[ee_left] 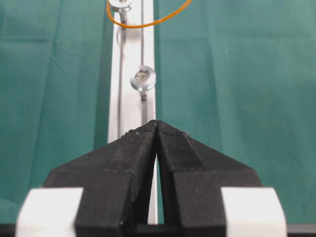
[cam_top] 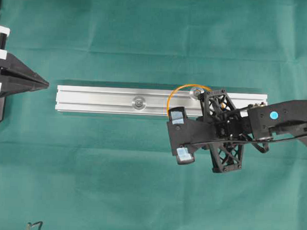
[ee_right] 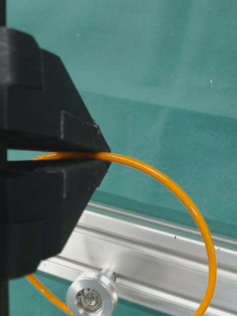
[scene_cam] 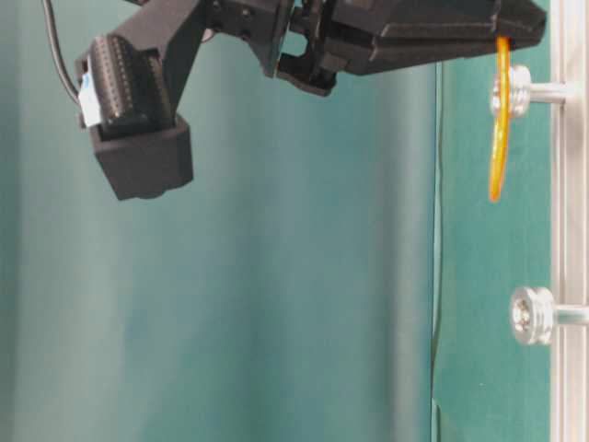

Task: Hook the rubber onto the shaft.
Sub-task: 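Loop the band over the right metal peg with the right gripper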

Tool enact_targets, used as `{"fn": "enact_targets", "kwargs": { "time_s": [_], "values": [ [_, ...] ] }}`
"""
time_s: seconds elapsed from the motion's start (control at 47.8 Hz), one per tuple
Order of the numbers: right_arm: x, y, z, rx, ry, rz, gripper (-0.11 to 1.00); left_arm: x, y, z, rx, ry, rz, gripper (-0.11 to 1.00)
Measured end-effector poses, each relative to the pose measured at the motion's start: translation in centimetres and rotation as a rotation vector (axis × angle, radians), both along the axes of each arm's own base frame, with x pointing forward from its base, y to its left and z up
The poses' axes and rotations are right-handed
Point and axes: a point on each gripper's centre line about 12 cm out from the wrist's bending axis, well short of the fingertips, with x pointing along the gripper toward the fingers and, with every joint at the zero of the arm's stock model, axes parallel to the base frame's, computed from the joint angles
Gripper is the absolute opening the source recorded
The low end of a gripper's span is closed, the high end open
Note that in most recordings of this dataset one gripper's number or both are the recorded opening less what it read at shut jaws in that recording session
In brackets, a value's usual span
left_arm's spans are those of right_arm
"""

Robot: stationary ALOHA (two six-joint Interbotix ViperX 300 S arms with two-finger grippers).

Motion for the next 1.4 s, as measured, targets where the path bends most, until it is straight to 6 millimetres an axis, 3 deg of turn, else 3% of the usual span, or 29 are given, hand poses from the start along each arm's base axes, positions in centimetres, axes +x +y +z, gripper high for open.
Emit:
{"fn": "enact_targets", "kwargs": {
  "time_s": [1.066, 1.401],
  "values": [
    [-0.3, 1.5, -0.1, 0.028, 0.004, -0.033, 0.05, 0.0, 0.0, 0.0, -0.001, -0.001, 0.001, 0.00],
    [1.3, 1.9, 0.2, 0.071, -0.012, -0.135, 0.05, 0.0, 0.0, 0.0, -0.001, -0.001, 0.001, 0.00]
  ]
}}
